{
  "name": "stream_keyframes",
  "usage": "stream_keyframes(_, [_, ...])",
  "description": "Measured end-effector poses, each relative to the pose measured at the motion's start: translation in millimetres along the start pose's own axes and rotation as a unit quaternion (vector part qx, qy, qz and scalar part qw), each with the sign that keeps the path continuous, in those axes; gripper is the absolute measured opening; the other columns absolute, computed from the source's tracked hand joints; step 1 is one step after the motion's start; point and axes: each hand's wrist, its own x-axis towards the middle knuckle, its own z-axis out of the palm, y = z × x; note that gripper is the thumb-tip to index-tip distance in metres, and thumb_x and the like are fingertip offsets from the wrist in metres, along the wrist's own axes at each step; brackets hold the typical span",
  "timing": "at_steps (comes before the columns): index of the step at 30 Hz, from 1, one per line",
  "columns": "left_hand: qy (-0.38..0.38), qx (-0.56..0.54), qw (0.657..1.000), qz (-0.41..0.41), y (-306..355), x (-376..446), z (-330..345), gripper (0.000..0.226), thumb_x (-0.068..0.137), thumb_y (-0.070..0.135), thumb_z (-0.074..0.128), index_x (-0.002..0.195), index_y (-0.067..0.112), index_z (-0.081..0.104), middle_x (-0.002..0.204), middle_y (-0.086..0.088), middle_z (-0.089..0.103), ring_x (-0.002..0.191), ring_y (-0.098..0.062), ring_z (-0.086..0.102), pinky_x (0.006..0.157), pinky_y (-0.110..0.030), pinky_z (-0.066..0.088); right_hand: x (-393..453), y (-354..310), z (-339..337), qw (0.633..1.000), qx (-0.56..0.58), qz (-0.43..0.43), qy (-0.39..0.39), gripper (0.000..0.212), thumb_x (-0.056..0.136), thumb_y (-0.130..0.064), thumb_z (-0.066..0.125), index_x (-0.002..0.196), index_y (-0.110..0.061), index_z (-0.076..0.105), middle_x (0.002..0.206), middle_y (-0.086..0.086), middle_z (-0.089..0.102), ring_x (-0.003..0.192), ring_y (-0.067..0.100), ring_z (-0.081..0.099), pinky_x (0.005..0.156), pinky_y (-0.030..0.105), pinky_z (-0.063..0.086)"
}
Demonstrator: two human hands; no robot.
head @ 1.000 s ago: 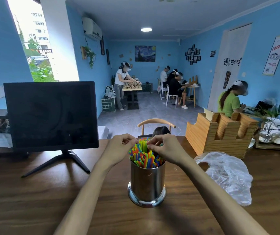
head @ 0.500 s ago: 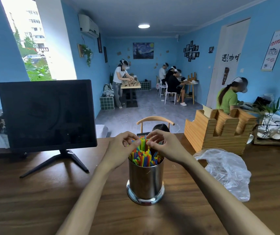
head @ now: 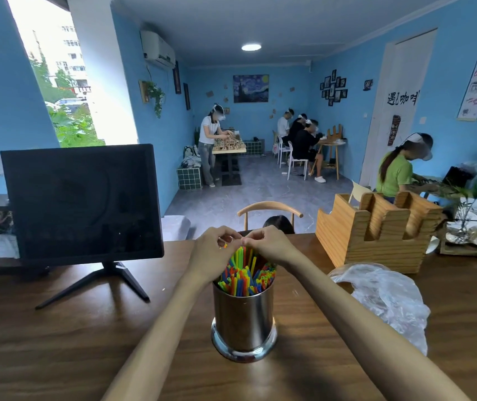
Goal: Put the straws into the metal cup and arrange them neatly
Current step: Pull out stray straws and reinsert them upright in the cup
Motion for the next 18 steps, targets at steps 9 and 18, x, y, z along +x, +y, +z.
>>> stream_keyframes(9, [-0.010,0.002,1.000,-0.012,10.3,5.3,4.4,0.020,0.092,0.042,0.070,0.111,0.042,0.066,0.108,0.007,0.063,0.095,0.000,0.057,0.081,-0.023,0.048,-6.1,-21.8,-34.0,0.990,0.063,-0.072,0.108,0.023,0.096,-0.033,0.066,0.096,-0.014,0.079,0.080,-0.003,0.071,0.063,0.001,0.055,0.062,0.020,0.041])
stream_keyframes(18, [-0.055,-0.168,0.984,-0.008,46.1,1.9,-15.7,0.012,0.097,0.024,0.065,0.095,0.022,0.077,0.077,0.005,0.071,0.070,0.001,0.063,0.068,-0.012,0.048,-35.7,-69.8,-102.4,0.896,0.383,-0.166,0.154,0.017,0.104,-0.020,0.057,0.099,-0.010,0.070,0.067,0.005,0.057,0.057,0.014,0.054,0.054,0.025,0.048])
